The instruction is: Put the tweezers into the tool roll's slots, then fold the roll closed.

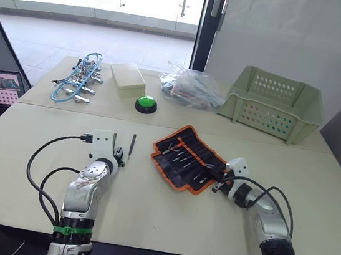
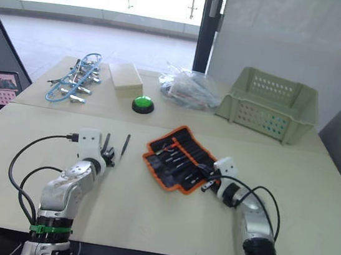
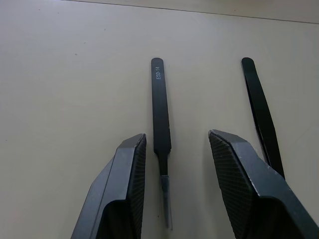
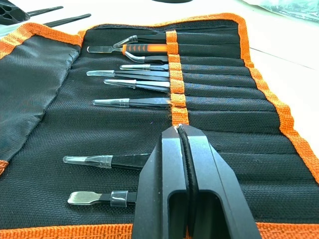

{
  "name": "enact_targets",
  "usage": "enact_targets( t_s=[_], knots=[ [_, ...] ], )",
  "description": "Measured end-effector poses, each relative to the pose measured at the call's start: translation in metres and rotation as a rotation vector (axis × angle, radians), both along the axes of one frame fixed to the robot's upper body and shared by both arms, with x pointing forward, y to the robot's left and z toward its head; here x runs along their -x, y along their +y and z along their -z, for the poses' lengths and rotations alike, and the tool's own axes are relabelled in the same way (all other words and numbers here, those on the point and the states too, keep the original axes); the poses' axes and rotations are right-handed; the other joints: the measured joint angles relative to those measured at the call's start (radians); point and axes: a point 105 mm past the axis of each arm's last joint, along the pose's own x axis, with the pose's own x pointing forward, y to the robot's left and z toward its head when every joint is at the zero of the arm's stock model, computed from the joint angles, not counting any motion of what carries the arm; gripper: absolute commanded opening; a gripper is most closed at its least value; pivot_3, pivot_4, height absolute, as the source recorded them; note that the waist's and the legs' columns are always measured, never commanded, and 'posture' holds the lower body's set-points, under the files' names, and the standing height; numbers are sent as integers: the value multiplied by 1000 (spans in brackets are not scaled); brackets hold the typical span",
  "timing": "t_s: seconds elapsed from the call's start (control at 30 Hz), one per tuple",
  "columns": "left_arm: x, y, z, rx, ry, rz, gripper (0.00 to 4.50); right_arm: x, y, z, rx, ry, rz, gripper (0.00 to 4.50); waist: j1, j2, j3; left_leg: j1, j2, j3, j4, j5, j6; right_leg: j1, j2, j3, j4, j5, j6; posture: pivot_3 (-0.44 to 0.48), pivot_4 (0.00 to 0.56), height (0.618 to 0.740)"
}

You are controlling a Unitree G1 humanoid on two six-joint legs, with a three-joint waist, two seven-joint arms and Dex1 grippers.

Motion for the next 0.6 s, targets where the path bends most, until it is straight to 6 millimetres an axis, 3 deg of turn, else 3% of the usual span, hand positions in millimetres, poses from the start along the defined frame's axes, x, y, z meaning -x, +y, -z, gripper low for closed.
enact_targets(
  t_s=[0.17,0.4,0.6],
  knots=[
    [1,0,0,1,5,-14,2132,0,1,0,1,0,-1,0,-1,0,0,0,0,0,0,0,0,0,0,0,0,0,0,0,150,740],
    [2,10,0,12,8,-46,49,0,1,0,-2,0,1,0,-3,0,0,0,0,0,0,0,0,0,0,0,0,0,0,0,150,740],
    [3,13,0,27,0,-51,49,0,1,0,0,-2,5,0,-3,0,0,0,0,0,0,0,0,0,0,0,0,0,0,0,150,740]
  ],
)
